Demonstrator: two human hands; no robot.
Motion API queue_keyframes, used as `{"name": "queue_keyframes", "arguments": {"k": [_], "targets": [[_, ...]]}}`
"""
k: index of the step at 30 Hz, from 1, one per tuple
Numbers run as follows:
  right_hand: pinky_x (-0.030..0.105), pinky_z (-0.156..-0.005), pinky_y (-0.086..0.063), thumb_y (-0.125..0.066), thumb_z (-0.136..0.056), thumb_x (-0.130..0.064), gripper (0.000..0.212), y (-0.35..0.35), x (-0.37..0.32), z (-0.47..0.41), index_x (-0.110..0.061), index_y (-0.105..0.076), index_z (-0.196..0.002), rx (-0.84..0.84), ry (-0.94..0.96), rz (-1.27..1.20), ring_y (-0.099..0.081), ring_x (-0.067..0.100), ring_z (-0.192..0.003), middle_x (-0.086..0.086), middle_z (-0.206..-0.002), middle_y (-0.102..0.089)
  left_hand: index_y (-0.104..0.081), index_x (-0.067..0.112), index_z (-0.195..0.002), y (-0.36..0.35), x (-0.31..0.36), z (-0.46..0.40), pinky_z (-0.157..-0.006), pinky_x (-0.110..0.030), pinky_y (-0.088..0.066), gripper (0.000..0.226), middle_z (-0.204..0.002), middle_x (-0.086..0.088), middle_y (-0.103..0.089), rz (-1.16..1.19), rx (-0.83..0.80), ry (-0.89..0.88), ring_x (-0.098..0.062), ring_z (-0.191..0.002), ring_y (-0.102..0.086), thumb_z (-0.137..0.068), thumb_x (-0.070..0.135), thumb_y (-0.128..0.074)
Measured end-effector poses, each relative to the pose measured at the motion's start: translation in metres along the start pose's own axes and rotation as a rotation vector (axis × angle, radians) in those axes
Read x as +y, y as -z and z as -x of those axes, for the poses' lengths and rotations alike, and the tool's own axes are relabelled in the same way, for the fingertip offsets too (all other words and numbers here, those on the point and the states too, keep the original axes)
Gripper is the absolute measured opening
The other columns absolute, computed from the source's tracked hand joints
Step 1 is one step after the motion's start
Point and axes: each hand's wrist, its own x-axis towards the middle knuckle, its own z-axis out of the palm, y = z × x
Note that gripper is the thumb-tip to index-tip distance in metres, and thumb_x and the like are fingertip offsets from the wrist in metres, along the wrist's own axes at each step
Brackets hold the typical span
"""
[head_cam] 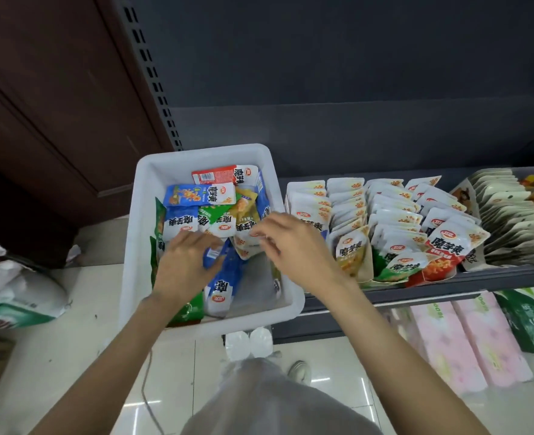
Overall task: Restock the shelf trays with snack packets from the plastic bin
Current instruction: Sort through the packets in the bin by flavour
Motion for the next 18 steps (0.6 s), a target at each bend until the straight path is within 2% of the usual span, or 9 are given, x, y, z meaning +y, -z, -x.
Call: {"name": "queue_keyframes", "arguments": {"k": [2,4,6,11,13,16,18], "targets": [[0.037,-0.074,-0.053,-0.065,-0.084,-0.006,0.021,-0.029,-0.008,-0.010,-0.014,-0.068,-0.103,-0.228,0.076,0.066,-0.061,0.024,-0.094,0.004,-0.100,-0.065,-0.063,0.026,-0.115,-0.001,-0.013,0.010,-0.098,-0.041,-0.041,0.043,-0.117,0.000,-0.063,-0.144,-0.255,0.042,-0.024,-0.112,-0.052,-0.077,0.040,-0.072],[0.037,-0.089,-0.045,-0.060,-0.087,-0.006,0.030,-0.055,-0.010,-0.018,-0.014,-0.063,-0.116,-0.454,0.153,0.169,-0.052,0.024,-0.109,0.005,-0.114,-0.061,-0.048,0.032,-0.133,-0.002,-0.017,0.015,-0.108,-0.039,-0.030,0.063,-0.136,0.004,-0.048,-0.244,-0.444,0.065,-0.022,-0.126,-0.041,-0.077,0.051,-0.068],[0.036,-0.094,-0.038,-0.057,-0.089,-0.008,0.036,-0.074,-0.010,-0.025,-0.014,-0.056,-0.125,-0.574,0.220,0.281,-0.046,0.024,-0.115,0.006,-0.123,-0.056,-0.037,0.032,-0.139,-0.004,-0.020,0.016,-0.110,-0.037,-0.026,0.071,-0.143,0.007,-0.037,-0.286,-0.496,0.068,-0.020,-0.130,-0.035,-0.078,0.053,-0.066],[0.037,-0.097,-0.035,-0.061,-0.086,-0.016,0.045,-0.105,-0.008,-0.028,-0.017,-0.052,-0.130,-0.730,0.405,0.352,-0.041,0.026,-0.122,0.008,-0.129,-0.052,-0.035,0.028,-0.139,-0.008,-0.026,0.017,-0.110,-0.035,-0.027,0.071,-0.143,0.008,-0.032,-0.291,-0.498,0.070,-0.021,-0.130,-0.032,-0.079,0.051,-0.065],[0.037,-0.091,-0.035,-0.061,-0.085,-0.015,0.036,-0.106,-0.008,-0.027,-0.016,-0.059,-0.121,-0.766,0.483,0.270,-0.044,0.027,-0.118,0.008,-0.121,-0.056,-0.036,0.028,-0.139,-0.008,-0.028,0.018,-0.110,-0.035,-0.028,0.070,-0.143,0.007,-0.032,-0.284,-0.507,0.067,-0.021,-0.130,-0.032,-0.079,0.051,-0.064],[0.036,-0.077,-0.041,-0.062,-0.084,-0.013,0.008,-0.102,-0.005,-0.027,-0.015,-0.068,-0.089,-0.746,0.580,0.170,-0.053,0.026,-0.095,0.005,-0.094,-0.064,-0.038,0.028,-0.138,-0.009,-0.030,0.020,-0.109,-0.034,-0.028,0.068,-0.143,0.007,-0.031,-0.268,-0.501,0.065,-0.021,-0.129,-0.032,-0.080,0.051,-0.064],[0.039,-0.072,-0.047,-0.063,-0.082,-0.008,0.008,-0.103,0.000,-0.027,-0.014,-0.068,-0.079,-0.700,0.633,0.183,-0.056,0.026,-0.084,0.004,-0.082,-0.065,-0.038,0.028,-0.138,-0.009,-0.031,0.021,-0.110,-0.034,-0.028,0.066,-0.143,0.007,-0.031,-0.258,-0.499,0.067,-0.020,-0.130,-0.031,-0.081,0.048,-0.064]]}}
